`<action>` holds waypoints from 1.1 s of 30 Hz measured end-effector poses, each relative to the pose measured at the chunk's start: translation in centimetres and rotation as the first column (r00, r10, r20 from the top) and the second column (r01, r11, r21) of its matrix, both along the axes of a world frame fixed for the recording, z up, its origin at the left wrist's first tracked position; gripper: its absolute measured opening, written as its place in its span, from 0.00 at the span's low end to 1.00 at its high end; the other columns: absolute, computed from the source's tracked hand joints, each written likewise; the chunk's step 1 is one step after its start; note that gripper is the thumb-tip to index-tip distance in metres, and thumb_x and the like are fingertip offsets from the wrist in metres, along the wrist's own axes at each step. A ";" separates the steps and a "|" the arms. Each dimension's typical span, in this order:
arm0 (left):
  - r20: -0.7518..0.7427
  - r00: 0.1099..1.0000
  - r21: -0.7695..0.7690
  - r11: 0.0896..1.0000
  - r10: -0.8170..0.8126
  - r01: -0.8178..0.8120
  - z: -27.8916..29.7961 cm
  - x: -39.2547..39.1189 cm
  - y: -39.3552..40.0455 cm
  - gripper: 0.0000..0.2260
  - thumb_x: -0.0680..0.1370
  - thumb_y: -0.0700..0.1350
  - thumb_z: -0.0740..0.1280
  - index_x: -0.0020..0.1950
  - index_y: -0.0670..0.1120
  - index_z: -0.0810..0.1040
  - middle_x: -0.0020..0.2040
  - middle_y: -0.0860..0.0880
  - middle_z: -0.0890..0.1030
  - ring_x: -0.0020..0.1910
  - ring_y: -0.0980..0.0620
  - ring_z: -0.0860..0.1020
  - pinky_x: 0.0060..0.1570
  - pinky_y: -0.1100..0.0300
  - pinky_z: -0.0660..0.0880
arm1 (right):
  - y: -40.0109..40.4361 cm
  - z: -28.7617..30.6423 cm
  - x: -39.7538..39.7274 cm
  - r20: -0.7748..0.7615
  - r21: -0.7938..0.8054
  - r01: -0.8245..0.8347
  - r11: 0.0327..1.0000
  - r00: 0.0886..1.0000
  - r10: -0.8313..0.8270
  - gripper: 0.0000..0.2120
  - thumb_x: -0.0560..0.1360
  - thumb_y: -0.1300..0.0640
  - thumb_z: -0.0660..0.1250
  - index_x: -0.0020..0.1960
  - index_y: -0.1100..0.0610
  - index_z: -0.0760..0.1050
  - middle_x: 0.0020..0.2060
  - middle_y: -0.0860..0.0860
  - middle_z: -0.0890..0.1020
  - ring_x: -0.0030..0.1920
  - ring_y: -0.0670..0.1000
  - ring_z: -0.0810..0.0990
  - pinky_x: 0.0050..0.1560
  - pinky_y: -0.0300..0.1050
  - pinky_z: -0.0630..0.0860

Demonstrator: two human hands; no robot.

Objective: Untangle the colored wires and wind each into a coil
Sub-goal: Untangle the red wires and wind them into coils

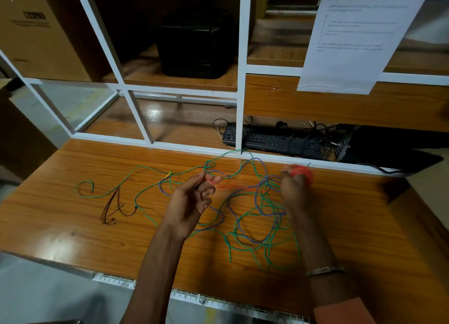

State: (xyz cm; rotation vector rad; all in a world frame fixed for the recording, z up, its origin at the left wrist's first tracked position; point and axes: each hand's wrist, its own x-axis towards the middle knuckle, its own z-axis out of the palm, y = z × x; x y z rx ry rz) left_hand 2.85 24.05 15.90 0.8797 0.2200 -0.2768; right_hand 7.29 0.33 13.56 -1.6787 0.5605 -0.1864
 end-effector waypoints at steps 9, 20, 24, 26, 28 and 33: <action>0.298 0.933 0.252 0.926 0.202 -0.281 2.1 2.2 1.1 0.16 0.88 0.53 0.53 0.67 0.48 0.75 0.60 0.43 0.86 0.64 0.47 0.83 0.65 0.52 0.76 | 2.2 -2.4 -3.0 -0.561 -0.101 -0.778 0.620 0.559 0.610 0.56 0.67 0.15 0.42 0.49 0.63 0.83 0.35 0.57 0.87 0.39 0.53 0.87 0.54 0.49 0.78; 0.191 0.906 0.292 0.859 0.377 -0.419 -0.5 5.2 3.8 0.28 0.85 0.64 0.47 0.73 0.48 0.73 0.56 0.41 0.87 0.52 0.44 0.87 0.53 0.51 0.84 | 2.8 0.0 -4.6 -0.121 0.203 -0.970 0.133 0.110 0.987 0.34 0.80 0.33 0.61 0.34 0.62 0.82 0.20 0.50 0.75 0.26 0.55 0.68 0.30 0.55 0.56; 0.133 0.923 0.400 0.833 0.360 -0.382 -2.9 4.8 2.6 0.29 0.85 0.65 0.48 0.66 0.46 0.77 0.54 0.40 0.88 0.46 0.45 0.87 0.50 0.51 0.82 | 2.3 0.9 -4.3 0.387 0.514 -0.857 0.018 0.250 0.888 0.31 0.83 0.41 0.60 0.47 0.69 0.84 0.14 0.50 0.62 0.18 0.49 0.64 0.26 0.44 0.59; 0.109 0.940 0.476 0.814 0.322 -0.334 -4.2 4.1 1.7 0.27 0.85 0.65 0.49 0.57 0.47 0.78 0.52 0.41 0.88 0.42 0.47 0.86 0.45 0.53 0.81 | 2.1 1.6 -3.9 0.587 0.590 -0.801 -0.103 0.338 0.736 0.31 0.85 0.43 0.57 0.50 0.72 0.82 0.15 0.52 0.58 0.18 0.48 0.63 0.28 0.41 0.63; 0.075 0.968 0.549 0.801 0.239 -0.240 -5.4 3.3 0.5 0.26 0.85 0.64 0.50 0.49 0.47 0.77 0.49 0.43 0.88 0.41 0.46 0.85 0.41 0.55 0.80 | 1.7 2.0 -3.2 0.711 0.623 -0.759 -0.191 0.446 0.544 0.31 0.86 0.46 0.53 0.56 0.74 0.78 0.17 0.52 0.60 0.20 0.49 0.63 0.30 0.42 0.66; 0.179 0.984 0.653 0.751 -0.025 -0.100 -5.9 -0.2 -2.4 0.23 0.86 0.59 0.53 0.45 0.43 0.76 0.34 0.46 0.78 0.27 0.53 0.74 0.28 0.61 0.71 | 0.4 2.2 -1.7 0.536 0.843 -0.533 -0.074 0.844 0.031 0.32 0.85 0.43 0.56 0.73 0.70 0.69 0.36 0.49 0.76 0.31 0.45 0.70 0.37 0.38 0.75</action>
